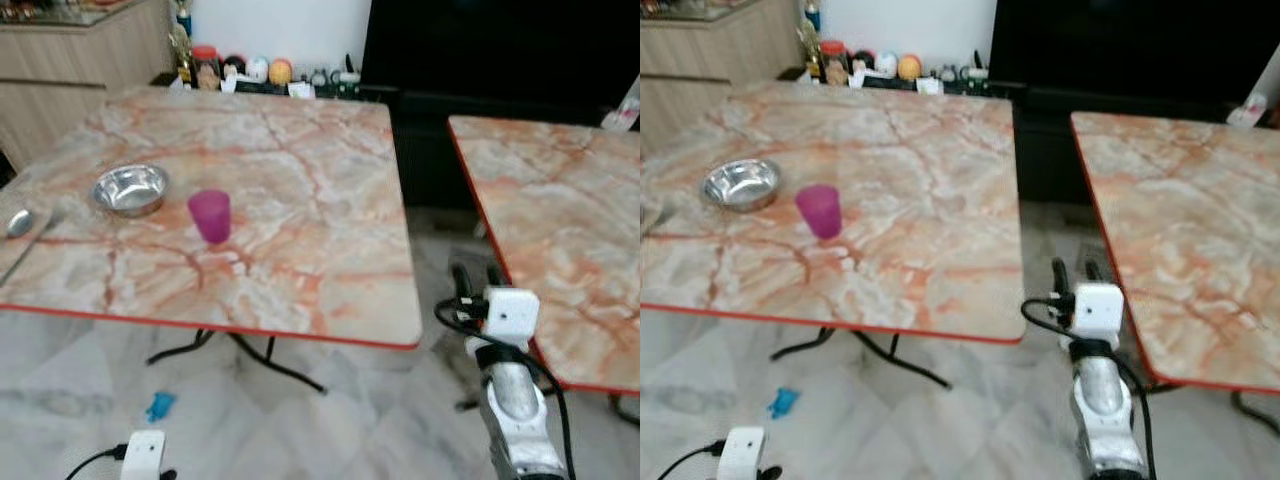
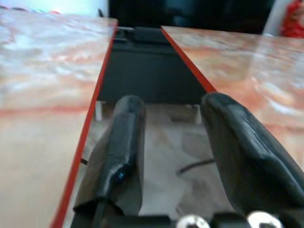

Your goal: Setting the table

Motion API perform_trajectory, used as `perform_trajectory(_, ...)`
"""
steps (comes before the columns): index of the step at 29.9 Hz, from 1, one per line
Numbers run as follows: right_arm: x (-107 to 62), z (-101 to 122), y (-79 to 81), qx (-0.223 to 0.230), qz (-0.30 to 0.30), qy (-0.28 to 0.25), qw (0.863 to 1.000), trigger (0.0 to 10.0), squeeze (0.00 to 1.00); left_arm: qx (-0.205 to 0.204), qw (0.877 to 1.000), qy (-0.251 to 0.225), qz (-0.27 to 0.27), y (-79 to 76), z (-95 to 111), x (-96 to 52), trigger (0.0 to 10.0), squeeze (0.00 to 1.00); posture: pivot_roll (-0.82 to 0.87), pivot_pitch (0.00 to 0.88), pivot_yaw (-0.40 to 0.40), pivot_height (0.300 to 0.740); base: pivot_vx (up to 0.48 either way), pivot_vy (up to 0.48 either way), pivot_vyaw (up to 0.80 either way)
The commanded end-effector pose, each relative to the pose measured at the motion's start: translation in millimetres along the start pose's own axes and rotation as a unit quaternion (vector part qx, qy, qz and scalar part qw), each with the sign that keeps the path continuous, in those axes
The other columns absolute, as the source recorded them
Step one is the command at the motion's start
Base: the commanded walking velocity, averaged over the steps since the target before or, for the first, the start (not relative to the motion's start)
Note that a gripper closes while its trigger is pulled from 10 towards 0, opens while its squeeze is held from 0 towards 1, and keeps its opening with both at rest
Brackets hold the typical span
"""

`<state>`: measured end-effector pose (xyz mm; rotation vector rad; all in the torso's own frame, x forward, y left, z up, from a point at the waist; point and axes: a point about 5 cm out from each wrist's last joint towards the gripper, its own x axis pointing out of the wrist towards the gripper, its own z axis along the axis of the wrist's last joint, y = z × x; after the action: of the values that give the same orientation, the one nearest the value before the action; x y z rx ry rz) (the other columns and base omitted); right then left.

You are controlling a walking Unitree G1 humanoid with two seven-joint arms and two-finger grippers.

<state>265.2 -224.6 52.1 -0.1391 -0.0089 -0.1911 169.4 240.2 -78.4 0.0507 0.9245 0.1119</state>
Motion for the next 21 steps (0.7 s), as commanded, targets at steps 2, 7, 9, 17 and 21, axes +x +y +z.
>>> perform_trajectory(2,5.8,15,2.6,0.007,-0.002,-0.040,0.999,10.0,0.00,0.003,1.000,-0.003,0.003,3.0,3,0.2,10.0,0.00,0.13,0.000,-0.048,0.740,0.000,0.467,0.00)
perform_trajectory(7,8.4,27,5.7,0.007,0.005,-0.070,0.998,10.0,0.00,0.003,1.000,-0.003,0.002,1.4,3,0.5,10.0,0.00,0.12,0.000,-0.048,0.740,0.000,0.467,0.00)
perform_trajectory(9,9.1,27,6.1,0.006,0.006,-0.072,0.997,10.0,0.00,0.003,1.000,-0.003,0.002,1.5,3,0.4,10.0,0.00,0.13,0.000,-0.050,0.740,0.000,0.472,0.00)
perform_trajectory(17,8.9,38,16.6,0.003,0.028,-0.096,0.995,10.0,0.00,0.000,1.000,0.000,0.007,10.5,-3,-2.5,10.0,0.00,0.12,0.000,-0.051,0.740,0.000,0.470,0.00)
perform_trajectory(21,10.1,46,20.4,-0.002,0.037,-0.110,0.993,10.0,0.00,0.000,1.000,-0.001,0.005,7.6,-2,-1.8,10.0,0.00,0.13,0.000,-0.053,0.740,0.000,0.470,0.00)
